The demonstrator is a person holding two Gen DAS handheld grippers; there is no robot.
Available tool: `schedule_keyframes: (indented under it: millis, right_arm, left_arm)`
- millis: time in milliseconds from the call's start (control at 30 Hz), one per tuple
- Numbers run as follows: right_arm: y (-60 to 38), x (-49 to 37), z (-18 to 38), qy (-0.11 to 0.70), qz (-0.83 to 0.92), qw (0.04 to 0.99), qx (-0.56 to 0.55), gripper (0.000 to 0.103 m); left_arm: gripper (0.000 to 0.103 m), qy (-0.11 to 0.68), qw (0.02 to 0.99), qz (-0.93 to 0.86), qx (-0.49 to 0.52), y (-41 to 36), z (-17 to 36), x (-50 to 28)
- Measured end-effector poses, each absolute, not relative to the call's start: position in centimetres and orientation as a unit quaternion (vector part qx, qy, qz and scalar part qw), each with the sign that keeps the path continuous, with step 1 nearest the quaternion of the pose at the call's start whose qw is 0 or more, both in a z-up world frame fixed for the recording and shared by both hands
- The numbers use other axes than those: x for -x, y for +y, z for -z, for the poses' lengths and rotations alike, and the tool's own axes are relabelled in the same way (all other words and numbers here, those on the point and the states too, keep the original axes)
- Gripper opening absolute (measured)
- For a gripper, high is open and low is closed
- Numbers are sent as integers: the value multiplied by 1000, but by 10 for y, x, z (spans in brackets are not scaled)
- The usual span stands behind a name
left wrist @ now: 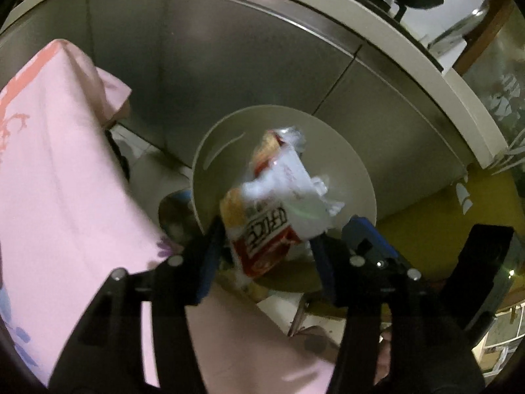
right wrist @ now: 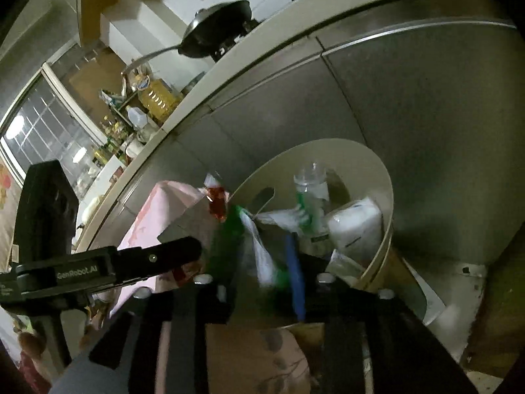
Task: Collect trash
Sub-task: 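Carry both packets over the beige bin and open both grippers, then move both grippers back to the yellow box and green can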
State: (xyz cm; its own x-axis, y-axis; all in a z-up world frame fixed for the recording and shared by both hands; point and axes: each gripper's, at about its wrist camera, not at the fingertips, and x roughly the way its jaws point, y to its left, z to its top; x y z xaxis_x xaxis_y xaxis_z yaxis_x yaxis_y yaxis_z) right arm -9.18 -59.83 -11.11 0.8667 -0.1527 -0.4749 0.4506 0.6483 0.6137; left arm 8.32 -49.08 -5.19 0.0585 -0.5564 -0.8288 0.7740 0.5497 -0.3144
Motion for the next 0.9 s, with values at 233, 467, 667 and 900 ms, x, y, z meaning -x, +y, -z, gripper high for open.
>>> schedule_keyframes:
  millis: [233, 467, 667, 900]
  right_arm:
    - [-587, 101, 91, 172, 196, 895, -363, 51]
    - [-573, 110, 66, 147, 191, 901, -361, 51]
    - [-536, 90, 44, 155, 140, 922, -327, 51]
    - [-467, 32, 31, 212, 16, 932, -293, 51]
  left_arm:
    - [62, 496, 734, 455, -90, -477, 31, -83]
    - [62, 452, 758, 466, -58, -430, -13, -79]
    - [62, 403, 803, 438, -44, -341, -34, -71]
    - [62, 383, 858, 343, 10, -205, -36, -90]
